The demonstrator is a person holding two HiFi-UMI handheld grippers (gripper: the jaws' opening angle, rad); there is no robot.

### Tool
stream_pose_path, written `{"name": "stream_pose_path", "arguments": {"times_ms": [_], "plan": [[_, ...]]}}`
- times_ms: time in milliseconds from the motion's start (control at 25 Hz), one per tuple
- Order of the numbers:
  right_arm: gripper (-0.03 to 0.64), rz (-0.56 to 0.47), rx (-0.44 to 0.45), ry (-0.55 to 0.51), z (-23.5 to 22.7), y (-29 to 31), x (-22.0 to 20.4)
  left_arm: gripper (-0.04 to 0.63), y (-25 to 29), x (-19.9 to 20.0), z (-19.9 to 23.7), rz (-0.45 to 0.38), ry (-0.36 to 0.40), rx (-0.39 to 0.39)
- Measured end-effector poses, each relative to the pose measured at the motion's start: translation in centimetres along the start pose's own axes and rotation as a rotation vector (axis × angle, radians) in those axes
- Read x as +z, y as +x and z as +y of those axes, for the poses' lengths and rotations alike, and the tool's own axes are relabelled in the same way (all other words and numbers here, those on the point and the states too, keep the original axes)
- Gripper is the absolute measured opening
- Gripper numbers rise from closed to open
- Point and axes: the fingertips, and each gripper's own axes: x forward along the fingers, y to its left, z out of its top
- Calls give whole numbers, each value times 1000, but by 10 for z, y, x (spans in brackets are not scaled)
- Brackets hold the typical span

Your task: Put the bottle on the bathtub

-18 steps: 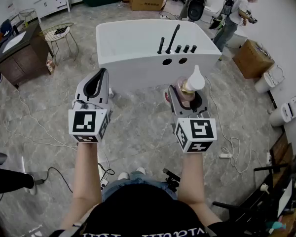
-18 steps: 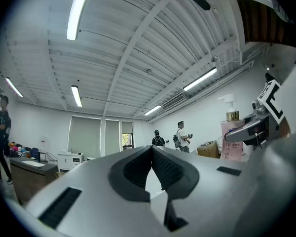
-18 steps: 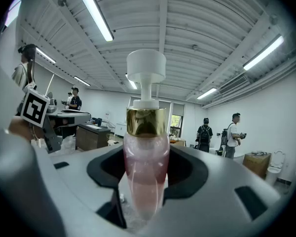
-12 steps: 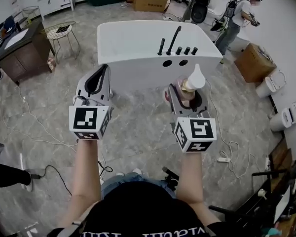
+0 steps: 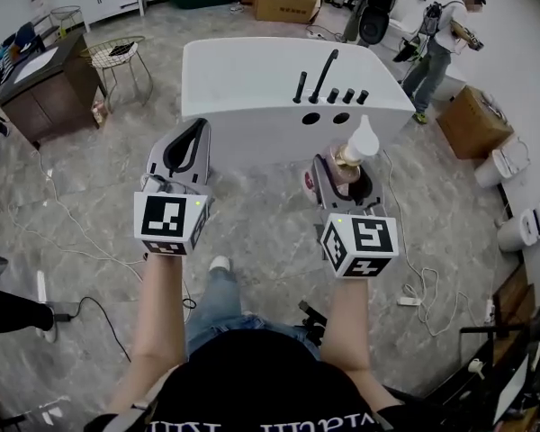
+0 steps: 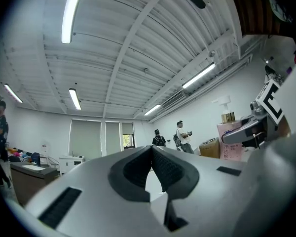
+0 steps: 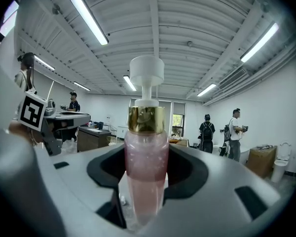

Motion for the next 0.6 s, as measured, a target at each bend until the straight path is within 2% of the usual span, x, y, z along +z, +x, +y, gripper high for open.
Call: {"name": "stream_pose_path", "arguments": {"times_ms": [280,600], "plan": [[225,6,-2,11,-9,53,-11,12,48,-30,31,13,-12,-7],[225,44,-46,1,-35,166,-10,12,151,-67,89,21,-29,-39]]}}
